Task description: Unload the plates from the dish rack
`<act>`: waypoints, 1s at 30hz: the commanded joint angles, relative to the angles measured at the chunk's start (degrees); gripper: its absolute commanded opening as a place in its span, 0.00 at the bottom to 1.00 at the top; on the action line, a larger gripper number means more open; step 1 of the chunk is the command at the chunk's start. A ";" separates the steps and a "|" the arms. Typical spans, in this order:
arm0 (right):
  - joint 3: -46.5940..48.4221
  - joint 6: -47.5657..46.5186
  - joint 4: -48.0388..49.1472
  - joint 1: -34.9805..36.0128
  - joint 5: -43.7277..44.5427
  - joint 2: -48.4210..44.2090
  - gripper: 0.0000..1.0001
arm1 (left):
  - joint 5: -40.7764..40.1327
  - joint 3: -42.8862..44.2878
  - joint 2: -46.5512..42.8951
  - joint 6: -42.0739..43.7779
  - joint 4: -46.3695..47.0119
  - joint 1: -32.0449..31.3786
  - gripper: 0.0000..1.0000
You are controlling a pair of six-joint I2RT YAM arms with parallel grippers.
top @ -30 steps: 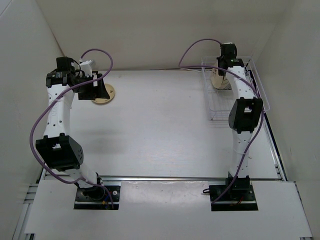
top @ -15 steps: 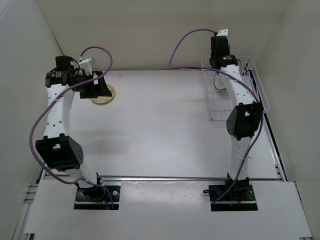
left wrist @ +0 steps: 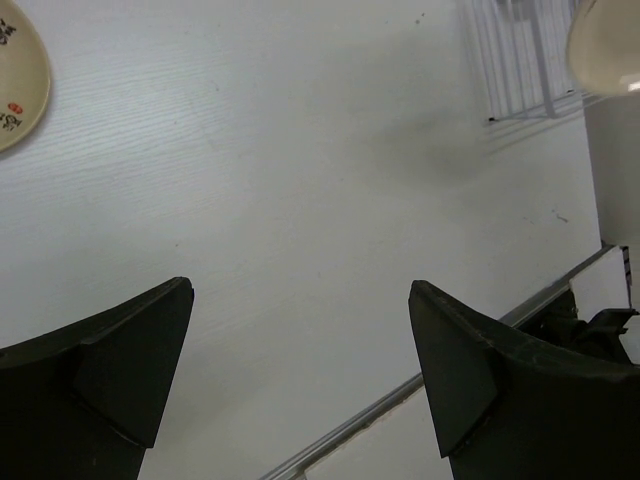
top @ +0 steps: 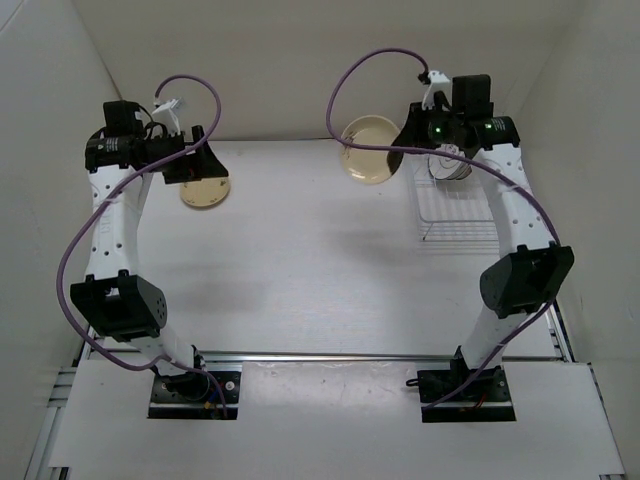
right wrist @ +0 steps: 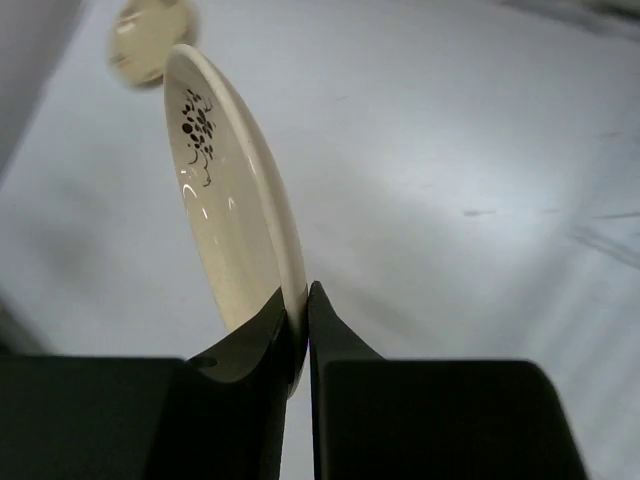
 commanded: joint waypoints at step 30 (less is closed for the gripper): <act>0.31 9.49 7.01 14.11 -46.91 18.72 0.01 | 11.52 3.21 6.61 0.65 0.95 -14.82 1.00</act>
